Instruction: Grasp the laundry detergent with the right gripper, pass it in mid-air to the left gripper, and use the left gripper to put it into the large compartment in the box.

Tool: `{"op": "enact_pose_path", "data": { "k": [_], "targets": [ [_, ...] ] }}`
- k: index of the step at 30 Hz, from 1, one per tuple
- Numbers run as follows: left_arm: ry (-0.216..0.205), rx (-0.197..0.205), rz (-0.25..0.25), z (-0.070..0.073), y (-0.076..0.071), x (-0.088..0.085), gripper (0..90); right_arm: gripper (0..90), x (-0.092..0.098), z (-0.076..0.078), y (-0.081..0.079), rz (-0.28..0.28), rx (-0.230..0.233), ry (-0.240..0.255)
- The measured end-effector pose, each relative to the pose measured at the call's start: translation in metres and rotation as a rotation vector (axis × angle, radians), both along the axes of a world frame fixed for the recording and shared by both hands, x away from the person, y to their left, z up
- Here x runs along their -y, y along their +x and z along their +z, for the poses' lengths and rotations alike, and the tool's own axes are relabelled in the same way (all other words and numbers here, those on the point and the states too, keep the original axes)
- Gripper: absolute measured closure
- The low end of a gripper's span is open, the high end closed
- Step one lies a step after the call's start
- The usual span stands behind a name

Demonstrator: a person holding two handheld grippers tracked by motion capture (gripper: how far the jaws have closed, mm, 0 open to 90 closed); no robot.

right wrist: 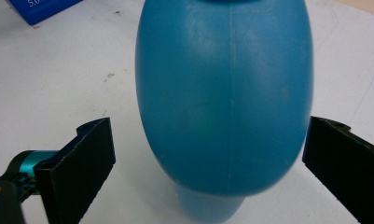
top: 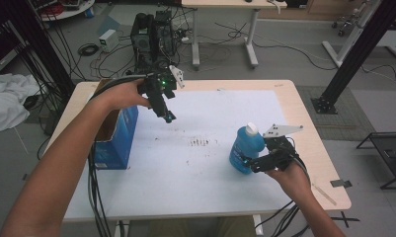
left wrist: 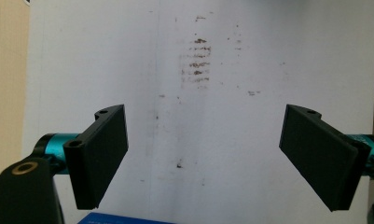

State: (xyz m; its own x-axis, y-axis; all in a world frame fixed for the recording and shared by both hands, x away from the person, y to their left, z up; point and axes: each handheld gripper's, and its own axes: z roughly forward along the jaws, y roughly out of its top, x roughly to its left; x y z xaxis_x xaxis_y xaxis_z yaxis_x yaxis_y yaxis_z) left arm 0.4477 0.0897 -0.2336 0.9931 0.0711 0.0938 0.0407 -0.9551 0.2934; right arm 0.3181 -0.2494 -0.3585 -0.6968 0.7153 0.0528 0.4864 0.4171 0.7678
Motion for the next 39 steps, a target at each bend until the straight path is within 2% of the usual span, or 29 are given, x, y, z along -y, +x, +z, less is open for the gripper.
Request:
{"op": "enact_pose_path", "data": {
  "k": [8,13,14,25,34,35,36,39],
  "targets": [
    [-0.007,-0.002,0.008,-0.001,0.000,0.000,15.4,1.3,-0.003,-0.006,0.001,-0.029,0.028,0.028],
    [-0.009,-0.003,0.012,-0.002,0.000,0.000,15.4,1.4,-0.005,-0.011,0.002,-0.030,0.039,0.033],
    [-0.006,-0.002,0.011,-0.001,0.000,0.000,15.4,1.4,-0.004,-0.012,0.001,-0.030,0.043,0.022],
    [-0.007,-0.003,0.013,-0.002,0.000,-0.001,15.4,1.9,-0.009,-0.018,0.000,-0.054,0.068,0.042],
    [-0.009,-0.002,0.016,-0.002,0.000,-0.002,15.4,5.9,-0.010,-0.020,0.000,-0.052,0.089,0.047],
    [-0.007,-0.002,0.013,-0.003,0.000,-0.002,15.4,7.7,-0.010,-0.020,-0.001,-0.053,0.088,0.048],
    [-0.005,-0.004,0.012,-0.003,0.000,-0.002,15.4,15.0,-0.010,-0.021,-0.001,-0.049,0.099,0.053],
    [-0.009,-0.006,0.016,-0.003,0.000,-0.002,15.4,15.6,-0.009,-0.022,-0.001,-0.051,0.099,0.059]
  ]
}}
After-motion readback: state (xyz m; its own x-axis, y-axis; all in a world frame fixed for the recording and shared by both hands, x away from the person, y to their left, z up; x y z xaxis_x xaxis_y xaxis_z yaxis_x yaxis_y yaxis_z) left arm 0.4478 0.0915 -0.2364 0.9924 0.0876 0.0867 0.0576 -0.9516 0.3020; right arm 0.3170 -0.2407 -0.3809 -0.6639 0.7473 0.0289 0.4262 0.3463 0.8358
